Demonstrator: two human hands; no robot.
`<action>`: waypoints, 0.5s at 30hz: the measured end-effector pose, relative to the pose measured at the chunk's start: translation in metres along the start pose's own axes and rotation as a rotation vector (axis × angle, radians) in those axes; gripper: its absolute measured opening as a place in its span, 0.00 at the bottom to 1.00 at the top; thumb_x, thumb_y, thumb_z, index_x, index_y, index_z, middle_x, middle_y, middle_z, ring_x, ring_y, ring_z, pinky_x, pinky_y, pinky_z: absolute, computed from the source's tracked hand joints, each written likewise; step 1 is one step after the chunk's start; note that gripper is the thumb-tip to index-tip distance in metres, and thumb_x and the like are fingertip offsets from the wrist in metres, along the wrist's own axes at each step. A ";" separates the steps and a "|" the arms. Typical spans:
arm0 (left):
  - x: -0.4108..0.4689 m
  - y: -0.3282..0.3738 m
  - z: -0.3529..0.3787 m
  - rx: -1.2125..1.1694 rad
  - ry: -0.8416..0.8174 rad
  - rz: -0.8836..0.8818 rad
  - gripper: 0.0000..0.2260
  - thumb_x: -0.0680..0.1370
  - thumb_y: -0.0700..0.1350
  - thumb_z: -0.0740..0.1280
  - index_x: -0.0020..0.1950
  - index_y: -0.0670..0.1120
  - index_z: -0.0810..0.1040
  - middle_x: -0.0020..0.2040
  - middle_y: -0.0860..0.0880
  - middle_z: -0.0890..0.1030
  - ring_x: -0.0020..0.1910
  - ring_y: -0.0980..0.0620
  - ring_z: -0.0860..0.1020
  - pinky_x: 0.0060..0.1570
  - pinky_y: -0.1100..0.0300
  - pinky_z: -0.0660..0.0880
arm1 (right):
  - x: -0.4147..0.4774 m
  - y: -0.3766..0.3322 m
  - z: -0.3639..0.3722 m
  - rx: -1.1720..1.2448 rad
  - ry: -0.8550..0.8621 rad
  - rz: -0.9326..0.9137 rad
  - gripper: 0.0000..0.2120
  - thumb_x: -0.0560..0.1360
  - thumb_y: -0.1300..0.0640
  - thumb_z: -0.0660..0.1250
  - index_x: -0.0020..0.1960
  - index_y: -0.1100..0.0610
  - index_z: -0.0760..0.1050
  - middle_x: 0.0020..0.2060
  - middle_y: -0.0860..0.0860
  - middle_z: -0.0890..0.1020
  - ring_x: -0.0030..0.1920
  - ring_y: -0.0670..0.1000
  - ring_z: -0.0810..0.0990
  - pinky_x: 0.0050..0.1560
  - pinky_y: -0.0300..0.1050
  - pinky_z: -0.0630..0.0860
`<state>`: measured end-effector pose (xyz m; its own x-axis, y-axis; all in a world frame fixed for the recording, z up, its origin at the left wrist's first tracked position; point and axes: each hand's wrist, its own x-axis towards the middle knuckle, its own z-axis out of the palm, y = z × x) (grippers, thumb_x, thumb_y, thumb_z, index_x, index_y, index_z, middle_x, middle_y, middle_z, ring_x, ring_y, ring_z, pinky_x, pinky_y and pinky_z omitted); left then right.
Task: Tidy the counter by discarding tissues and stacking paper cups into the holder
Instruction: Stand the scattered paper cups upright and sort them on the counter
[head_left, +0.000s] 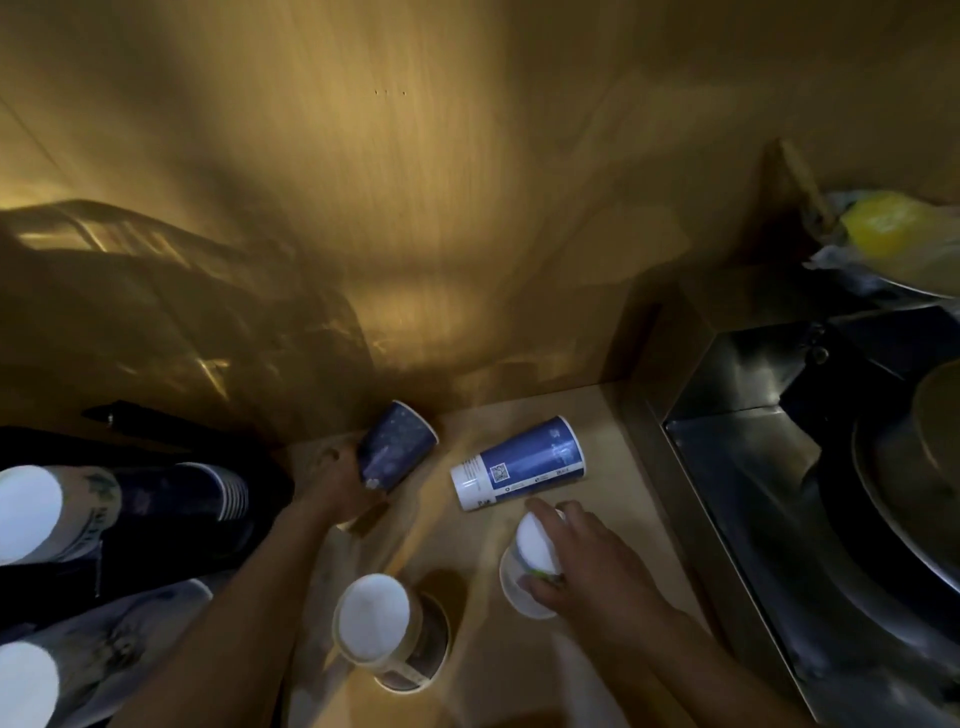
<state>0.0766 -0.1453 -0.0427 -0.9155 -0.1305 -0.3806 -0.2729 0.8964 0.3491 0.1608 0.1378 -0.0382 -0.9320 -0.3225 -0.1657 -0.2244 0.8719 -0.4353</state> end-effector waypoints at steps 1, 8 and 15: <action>0.001 -0.008 0.006 -0.050 -0.011 -0.039 0.39 0.69 0.52 0.74 0.73 0.42 0.59 0.71 0.36 0.67 0.68 0.38 0.68 0.65 0.48 0.66 | 0.000 0.001 0.000 -0.006 0.003 0.001 0.35 0.69 0.39 0.63 0.70 0.44 0.50 0.61 0.51 0.67 0.58 0.53 0.69 0.51 0.45 0.68; 0.001 -0.025 0.025 -0.358 0.039 -0.135 0.35 0.65 0.44 0.78 0.67 0.39 0.67 0.64 0.35 0.74 0.62 0.36 0.73 0.64 0.46 0.68 | -0.003 0.000 -0.003 0.000 -0.002 -0.008 0.34 0.70 0.40 0.64 0.70 0.44 0.51 0.62 0.50 0.67 0.59 0.52 0.68 0.55 0.47 0.69; -0.025 -0.004 -0.018 -0.515 0.342 -0.030 0.32 0.62 0.43 0.80 0.61 0.40 0.69 0.59 0.37 0.77 0.57 0.39 0.77 0.55 0.46 0.75 | 0.000 0.000 -0.016 -0.034 -0.123 0.045 0.40 0.67 0.44 0.70 0.71 0.45 0.50 0.66 0.50 0.66 0.62 0.54 0.69 0.59 0.49 0.68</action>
<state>0.0953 -0.1533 -0.0193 -0.9248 -0.3577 -0.1300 -0.3295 0.5815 0.7438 0.1566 0.1435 -0.0235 -0.8997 -0.3238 -0.2926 -0.1946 0.8977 -0.3953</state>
